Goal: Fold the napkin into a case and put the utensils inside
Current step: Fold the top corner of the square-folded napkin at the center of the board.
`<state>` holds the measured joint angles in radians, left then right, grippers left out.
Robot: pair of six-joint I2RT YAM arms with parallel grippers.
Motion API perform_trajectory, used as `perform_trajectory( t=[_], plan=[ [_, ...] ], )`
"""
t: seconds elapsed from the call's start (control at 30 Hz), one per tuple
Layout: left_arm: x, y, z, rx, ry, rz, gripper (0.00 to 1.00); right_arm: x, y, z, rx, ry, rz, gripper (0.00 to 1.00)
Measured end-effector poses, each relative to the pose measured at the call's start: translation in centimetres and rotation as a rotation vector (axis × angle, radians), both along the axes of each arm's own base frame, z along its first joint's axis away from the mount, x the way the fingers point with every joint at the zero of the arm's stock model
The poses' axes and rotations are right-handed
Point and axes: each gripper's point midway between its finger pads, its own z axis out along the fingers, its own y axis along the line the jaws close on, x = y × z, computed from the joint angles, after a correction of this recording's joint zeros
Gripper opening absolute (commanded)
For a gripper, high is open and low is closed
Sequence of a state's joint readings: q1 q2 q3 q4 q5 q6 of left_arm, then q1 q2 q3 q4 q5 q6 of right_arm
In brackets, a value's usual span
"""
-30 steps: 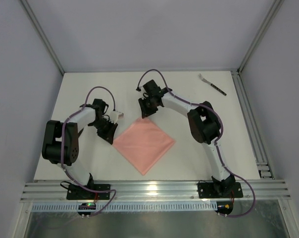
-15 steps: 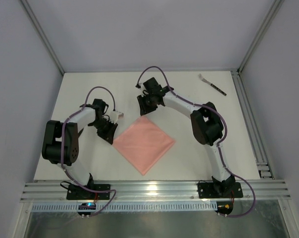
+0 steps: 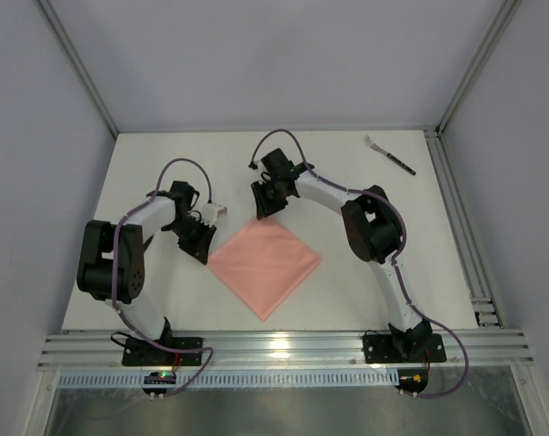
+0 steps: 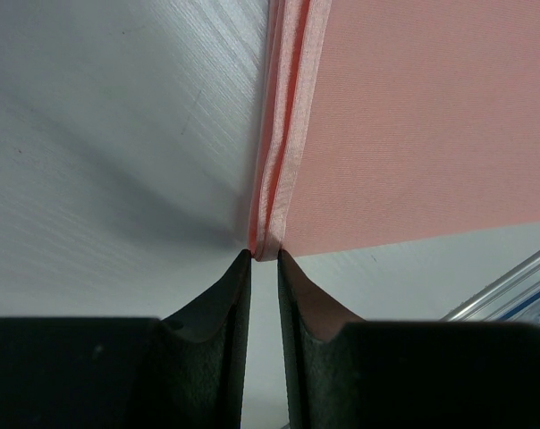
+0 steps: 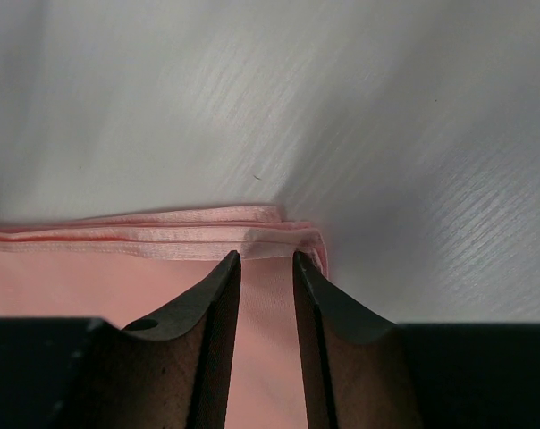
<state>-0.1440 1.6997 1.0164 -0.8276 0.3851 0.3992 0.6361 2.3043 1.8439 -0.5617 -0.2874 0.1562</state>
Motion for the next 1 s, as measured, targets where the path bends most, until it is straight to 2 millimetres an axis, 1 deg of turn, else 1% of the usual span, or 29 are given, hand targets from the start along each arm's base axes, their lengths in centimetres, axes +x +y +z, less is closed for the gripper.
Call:
perform_trajectory(
  t=[0.37,0.63,0.83,1.0],
  plan=[
    [0.0,0.0,0.0,0.000,0.000,0.000,0.20,0.2,-0.1,0.1,-0.002,-0.005,-0.008,0.35],
    [0.0,0.0,0.0,0.000,0.000,0.000,0.20,1.8,-0.8,1.2,-0.050,-0.075,-0.014,0.35],
    [0.0,0.0,0.0,0.000,0.000,0.000,0.20,1.8,-1.5,0.7,-0.092,-0.079,-0.017,0.34],
    [0.0,0.0,-0.1,0.000,0.002,0.000,0.20,1.5,-1.2,0.0,-0.099,-0.068,-0.009,0.34]
  ],
)
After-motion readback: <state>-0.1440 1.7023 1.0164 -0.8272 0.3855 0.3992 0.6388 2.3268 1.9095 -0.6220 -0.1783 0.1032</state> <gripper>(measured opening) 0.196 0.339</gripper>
